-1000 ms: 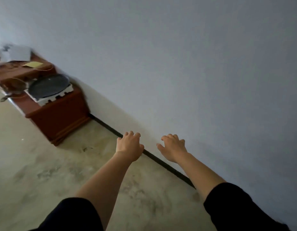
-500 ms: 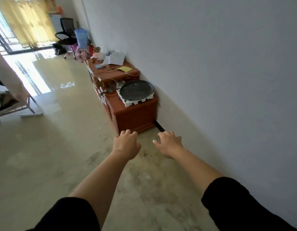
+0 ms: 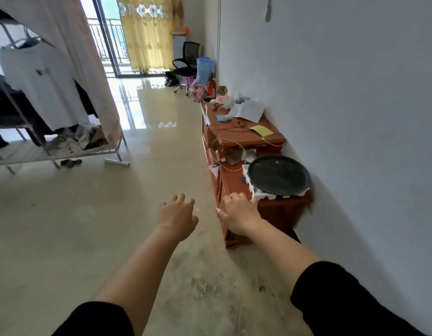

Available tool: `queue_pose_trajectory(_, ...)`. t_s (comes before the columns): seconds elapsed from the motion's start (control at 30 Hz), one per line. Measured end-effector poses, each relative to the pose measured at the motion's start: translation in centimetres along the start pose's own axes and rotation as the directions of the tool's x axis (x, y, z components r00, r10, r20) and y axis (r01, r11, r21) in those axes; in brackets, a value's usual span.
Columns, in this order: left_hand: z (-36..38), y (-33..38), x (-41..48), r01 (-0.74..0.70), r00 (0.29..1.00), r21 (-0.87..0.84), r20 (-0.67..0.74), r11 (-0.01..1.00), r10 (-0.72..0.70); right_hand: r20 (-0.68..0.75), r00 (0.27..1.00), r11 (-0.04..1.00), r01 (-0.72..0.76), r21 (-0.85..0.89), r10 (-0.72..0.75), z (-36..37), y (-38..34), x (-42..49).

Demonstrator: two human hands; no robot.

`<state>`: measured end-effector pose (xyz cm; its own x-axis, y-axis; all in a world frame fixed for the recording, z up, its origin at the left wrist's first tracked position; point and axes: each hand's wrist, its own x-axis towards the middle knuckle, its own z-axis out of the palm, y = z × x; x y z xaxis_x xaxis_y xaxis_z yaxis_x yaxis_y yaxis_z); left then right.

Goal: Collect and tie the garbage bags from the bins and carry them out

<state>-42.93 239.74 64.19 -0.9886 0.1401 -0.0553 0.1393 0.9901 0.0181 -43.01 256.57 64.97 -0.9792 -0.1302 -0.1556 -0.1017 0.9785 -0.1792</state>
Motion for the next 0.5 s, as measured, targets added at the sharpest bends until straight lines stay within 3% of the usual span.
queue_pose_trajectory(0.2,-2.9,-5.3,13.1,0.054,0.995,-0.032,-0.083,0.998,-0.056,-0.039,0.997,0.997,0.072,-0.029,-0.074,-3.5,-3.0,15.2)
queue_pose_trajectory(0.5,-4.1,-18.6,32.2,0.156,0.986,-0.012,-0.061,0.988,-0.156,-0.022,0.987,0.978,0.152,-0.145,-0.157,-5.4,-11.2,37.6)
